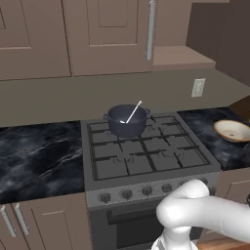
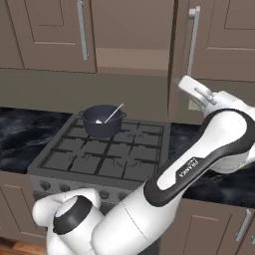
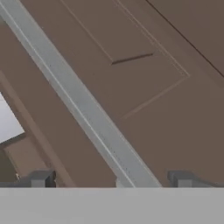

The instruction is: Open the cabinet and move the ladle to the pot. Then close the cabinet.

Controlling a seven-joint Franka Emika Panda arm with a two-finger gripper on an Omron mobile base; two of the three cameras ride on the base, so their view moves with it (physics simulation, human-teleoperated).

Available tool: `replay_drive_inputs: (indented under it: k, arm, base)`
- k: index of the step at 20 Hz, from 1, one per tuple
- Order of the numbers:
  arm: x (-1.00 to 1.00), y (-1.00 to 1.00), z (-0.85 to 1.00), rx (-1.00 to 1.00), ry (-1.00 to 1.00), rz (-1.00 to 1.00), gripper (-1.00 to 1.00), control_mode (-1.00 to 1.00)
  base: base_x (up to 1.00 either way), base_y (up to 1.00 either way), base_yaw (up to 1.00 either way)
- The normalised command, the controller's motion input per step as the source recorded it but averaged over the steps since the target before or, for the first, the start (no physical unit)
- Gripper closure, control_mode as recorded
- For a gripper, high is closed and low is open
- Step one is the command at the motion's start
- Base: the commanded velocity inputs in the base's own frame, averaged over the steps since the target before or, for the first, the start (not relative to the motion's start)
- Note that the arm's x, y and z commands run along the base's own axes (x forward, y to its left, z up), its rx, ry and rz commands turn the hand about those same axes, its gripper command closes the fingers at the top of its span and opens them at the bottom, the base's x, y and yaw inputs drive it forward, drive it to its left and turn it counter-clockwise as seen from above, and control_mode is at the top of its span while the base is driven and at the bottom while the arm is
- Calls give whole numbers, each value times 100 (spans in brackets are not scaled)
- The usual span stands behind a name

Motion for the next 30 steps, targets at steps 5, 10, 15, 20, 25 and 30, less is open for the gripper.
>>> replay_drive_inputs:
  k: [5, 10, 15, 20, 25, 30]
  arm:
    - [1, 50, 0, 5, 0, 22, -100, -100]
    - [0, 75, 0, 2, 0, 19, -100, -100]
    - [0, 99, 0, 0, 0, 11, -100, -100]
    - [0, 100, 0, 0, -7, 2, -100, -100]
    - [5, 100, 7, 0, -21, -8, -100, -100]
    - [49, 100, 5, 0, -17, -17, -100, -100]
  base:
    - [0, 0, 0]
    - [0, 0, 0]
    - [0, 0, 0]
    - [0, 0, 0]
    - [0, 0, 0]
    - [0, 0, 0]
